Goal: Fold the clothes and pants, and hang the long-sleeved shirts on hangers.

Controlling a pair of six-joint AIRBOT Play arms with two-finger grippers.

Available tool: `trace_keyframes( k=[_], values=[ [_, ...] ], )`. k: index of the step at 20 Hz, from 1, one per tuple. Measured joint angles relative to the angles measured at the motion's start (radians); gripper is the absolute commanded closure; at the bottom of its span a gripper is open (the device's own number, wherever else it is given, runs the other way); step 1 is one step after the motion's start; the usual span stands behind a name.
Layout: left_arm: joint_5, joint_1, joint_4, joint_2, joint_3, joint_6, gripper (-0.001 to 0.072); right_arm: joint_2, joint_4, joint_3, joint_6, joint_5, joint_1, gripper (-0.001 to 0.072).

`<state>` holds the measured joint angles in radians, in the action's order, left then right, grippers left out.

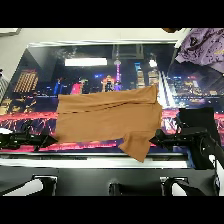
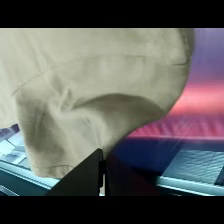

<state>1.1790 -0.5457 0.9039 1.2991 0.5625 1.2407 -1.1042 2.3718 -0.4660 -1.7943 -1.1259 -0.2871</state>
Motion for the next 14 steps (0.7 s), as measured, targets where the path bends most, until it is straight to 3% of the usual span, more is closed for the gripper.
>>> trace_keyframes(
  k=[6, 10, 14],
  values=[
    [0.034, 0.009, 0.032, -0.122, 0.042, 0.145, 0.0696, 0.127, -0.011, -0.003, 0.075, -0.063, 0.000, 0.0685],
    [0.105, 0.010, 0.127, -0.324, 0.055, 0.290, 0.0695, 0.322, -0.051, -0.003, 0.180, -0.212, 0.000, 0.0685],
    [0.167, 0.021, 0.206, -0.495, 0.058, 0.357, 0.0695, 0.558, -0.083, -0.004, 0.303, -0.376, 0.000, 0.0686]
  ],
)
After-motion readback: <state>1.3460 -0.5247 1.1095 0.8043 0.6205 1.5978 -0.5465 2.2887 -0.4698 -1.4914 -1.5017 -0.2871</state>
